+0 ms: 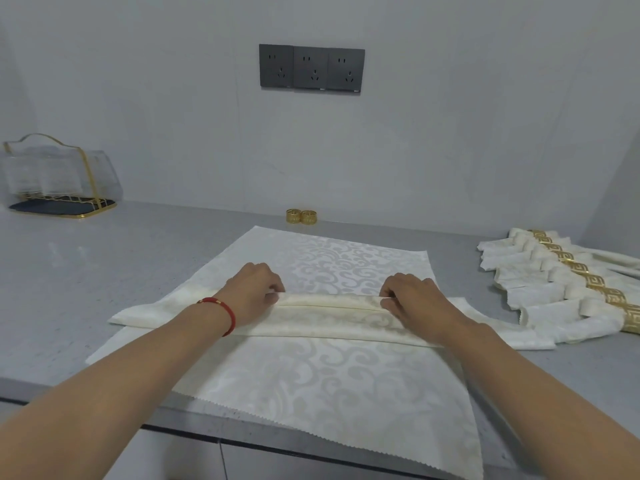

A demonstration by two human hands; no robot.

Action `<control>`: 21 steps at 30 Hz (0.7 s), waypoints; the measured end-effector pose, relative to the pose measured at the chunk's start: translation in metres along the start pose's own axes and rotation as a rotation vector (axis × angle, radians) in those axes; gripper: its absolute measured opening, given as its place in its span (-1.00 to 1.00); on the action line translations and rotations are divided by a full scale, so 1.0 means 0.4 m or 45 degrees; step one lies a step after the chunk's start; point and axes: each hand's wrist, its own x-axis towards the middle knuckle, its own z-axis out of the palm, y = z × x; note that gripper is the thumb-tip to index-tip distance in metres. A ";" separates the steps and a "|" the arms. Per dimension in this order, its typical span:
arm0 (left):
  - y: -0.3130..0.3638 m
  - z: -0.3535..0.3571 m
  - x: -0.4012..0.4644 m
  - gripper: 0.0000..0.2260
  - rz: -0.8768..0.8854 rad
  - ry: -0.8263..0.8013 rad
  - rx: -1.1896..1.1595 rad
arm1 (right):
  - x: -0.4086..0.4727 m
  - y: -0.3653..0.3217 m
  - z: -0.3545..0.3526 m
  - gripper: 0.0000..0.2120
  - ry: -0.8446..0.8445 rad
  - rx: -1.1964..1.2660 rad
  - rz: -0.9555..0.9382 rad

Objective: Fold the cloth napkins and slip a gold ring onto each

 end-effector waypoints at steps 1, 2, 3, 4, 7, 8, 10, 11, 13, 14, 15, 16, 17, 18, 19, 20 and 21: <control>0.003 -0.004 -0.005 -0.83 0.005 -0.010 0.049 | -0.005 -0.004 -0.001 -0.91 0.011 -0.094 -0.059; 0.006 -0.006 -0.009 -0.87 0.022 -0.005 0.119 | -0.007 -0.005 -0.002 -0.92 0.029 -0.198 -0.126; 0.010 -0.007 -0.013 -0.91 0.056 0.025 0.213 | -0.011 -0.010 -0.007 -0.93 0.035 -0.270 -0.180; 0.017 -0.007 -0.020 -0.93 0.100 0.067 0.316 | -0.014 -0.018 -0.016 -0.90 0.031 -0.330 -0.219; 0.028 -0.014 -0.042 -0.81 0.284 0.092 0.598 | -0.025 -0.033 -0.039 -0.72 0.085 -0.438 -0.362; 0.029 -0.019 -0.050 -0.74 0.331 0.041 0.616 | -0.032 -0.036 -0.043 -0.72 0.092 -0.457 -0.388; 0.023 -0.030 -0.060 -0.65 0.310 -0.101 0.478 | -0.038 -0.035 -0.045 -0.79 -0.025 -0.424 -0.357; 0.022 -0.037 -0.065 -0.67 0.251 -0.163 0.332 | -0.040 -0.031 -0.050 -0.79 -0.108 -0.308 -0.276; 0.015 -0.042 -0.064 -0.81 0.130 -0.164 0.039 | -0.042 -0.025 -0.072 -0.81 -0.221 -0.019 -0.042; 0.011 -0.037 -0.062 -0.84 0.090 -0.107 -0.060 | -0.044 -0.017 -0.075 -0.83 -0.188 0.140 0.026; 0.005 -0.032 -0.059 -0.83 0.057 -0.054 -0.110 | -0.045 -0.012 -0.077 -0.85 -0.140 0.241 0.067; 0.002 -0.025 -0.059 -0.81 0.035 -0.031 -0.111 | -0.047 -0.009 -0.074 -0.87 -0.119 0.302 0.101; -0.001 -0.018 -0.059 -0.78 0.022 -0.041 -0.082 | -0.050 -0.013 -0.070 -0.86 -0.122 0.335 0.109; -0.002 -0.011 -0.059 -0.77 0.024 -0.060 -0.040 | -0.052 -0.014 -0.061 -0.82 -0.130 0.329 0.099; -0.003 -0.006 -0.059 -0.77 0.037 -0.070 0.002 | -0.051 -0.018 -0.051 -0.81 -0.125 0.278 0.091; -0.001 -0.002 -0.062 -0.79 0.058 -0.063 0.051 | -0.051 -0.023 -0.043 -0.84 -0.103 0.195 0.103; 0.002 0.001 -0.066 -0.81 0.088 -0.033 0.114 | -0.052 -0.032 -0.040 -0.89 -0.078 0.093 0.119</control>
